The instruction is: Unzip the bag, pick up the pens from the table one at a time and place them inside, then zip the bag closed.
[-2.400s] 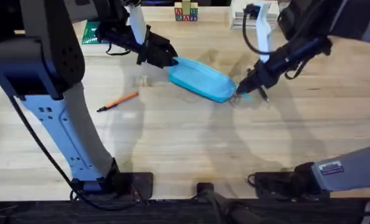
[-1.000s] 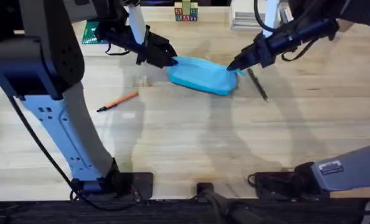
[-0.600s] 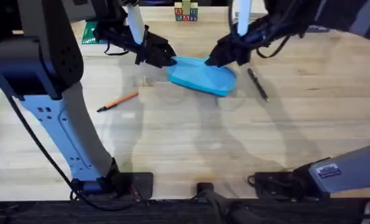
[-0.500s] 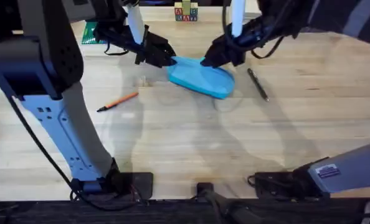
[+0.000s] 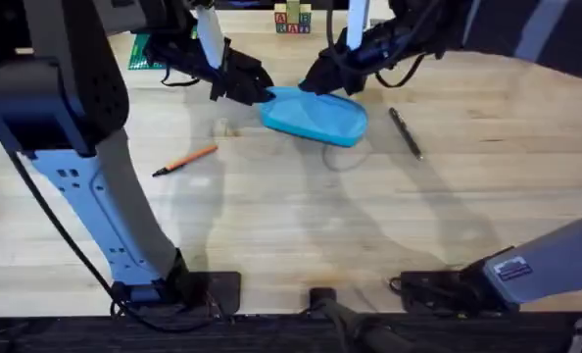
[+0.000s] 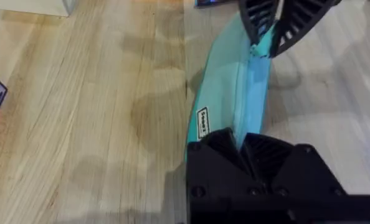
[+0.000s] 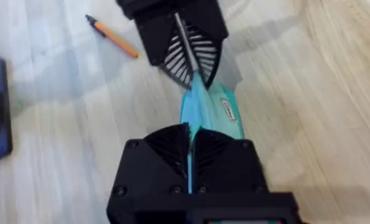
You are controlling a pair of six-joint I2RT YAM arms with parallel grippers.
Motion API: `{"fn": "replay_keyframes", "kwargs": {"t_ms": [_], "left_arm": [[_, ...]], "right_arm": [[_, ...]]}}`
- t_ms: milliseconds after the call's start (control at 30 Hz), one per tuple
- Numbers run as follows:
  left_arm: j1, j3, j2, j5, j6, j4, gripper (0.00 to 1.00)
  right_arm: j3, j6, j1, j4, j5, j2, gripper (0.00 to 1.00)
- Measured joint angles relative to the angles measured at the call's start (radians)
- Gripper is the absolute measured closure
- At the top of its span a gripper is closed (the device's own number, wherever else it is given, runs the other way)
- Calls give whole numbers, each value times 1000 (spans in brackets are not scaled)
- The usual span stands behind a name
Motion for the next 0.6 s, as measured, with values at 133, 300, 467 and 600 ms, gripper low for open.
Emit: {"fn": "replay_keyframes", "kwargs": {"t_ms": [133, 300, 467, 600], "left_arm": [[0, 0, 0, 0, 0, 0, 958], [0, 0, 0, 0, 0, -5, 958], [0, 0, 0, 0, 0, -7, 958], [0, 0, 0, 1, 0, -6, 958]], "right_arm": [[0, 46, 17, 60, -15, 35, 971], [0, 71, 59, 117, -23, 60, 971], [0, 92, 84, 170, -22, 78, 971], [0, 119, 89, 209, -23, 92, 971]]}}
